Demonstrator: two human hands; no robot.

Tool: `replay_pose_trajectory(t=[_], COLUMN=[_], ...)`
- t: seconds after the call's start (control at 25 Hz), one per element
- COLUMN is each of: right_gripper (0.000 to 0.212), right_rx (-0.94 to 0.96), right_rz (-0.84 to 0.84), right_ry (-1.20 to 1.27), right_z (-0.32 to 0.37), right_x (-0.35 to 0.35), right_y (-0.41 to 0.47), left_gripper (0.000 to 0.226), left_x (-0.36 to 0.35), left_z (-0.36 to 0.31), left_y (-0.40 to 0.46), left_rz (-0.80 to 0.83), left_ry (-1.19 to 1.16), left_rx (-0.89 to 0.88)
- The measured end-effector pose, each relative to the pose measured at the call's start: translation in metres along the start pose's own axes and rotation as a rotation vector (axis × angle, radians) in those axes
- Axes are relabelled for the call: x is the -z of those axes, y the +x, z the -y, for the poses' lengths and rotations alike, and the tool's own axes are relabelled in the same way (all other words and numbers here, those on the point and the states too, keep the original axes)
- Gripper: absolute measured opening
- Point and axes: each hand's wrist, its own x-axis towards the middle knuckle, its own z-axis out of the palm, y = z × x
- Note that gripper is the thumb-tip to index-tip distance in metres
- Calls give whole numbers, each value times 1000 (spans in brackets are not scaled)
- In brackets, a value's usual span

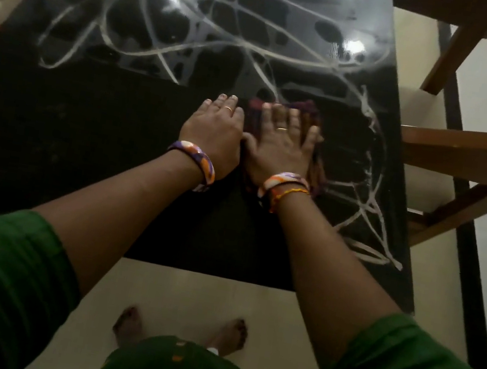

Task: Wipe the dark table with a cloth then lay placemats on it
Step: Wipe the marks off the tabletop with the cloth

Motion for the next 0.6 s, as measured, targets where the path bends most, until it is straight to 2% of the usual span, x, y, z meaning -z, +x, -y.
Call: replay_pose_trajectory(t=[0.08, 0.12, 0.2, 0.32, 0.44, 0.52, 0.6], right_gripper=[62, 62, 62, 62, 61, 61, 61], right_rx=[69, 27, -155, -384, -326, -229, -210], right_rz=[26, 16, -8, -9, -5, -1, -9], right_ry=[-28, -26, 3, 82, 21, -31, -23], right_z=[-10, -32, -89, -139, -114, -101, -108], right_x=[4, 8, 18, 32, 21, 10, 13], right_y=[6, 10, 14, 8, -14, -26, -9], left_gripper=[55, 56, 59, 66, 69, 67, 61], left_x=[1, 3, 4, 7, 14, 21, 25], left_z=[-9, -15, -28, -41, -54, -68, -82], left_y=[3, 4, 7, 19, 39, 51, 58], left_rz=[-9, -14, 16, 189, 344, 408, 452], left_ry=[19, 8, -19, -54, -18, 64, 133], left_rx=[5, -15, -96, -198, -235, -263, -260])
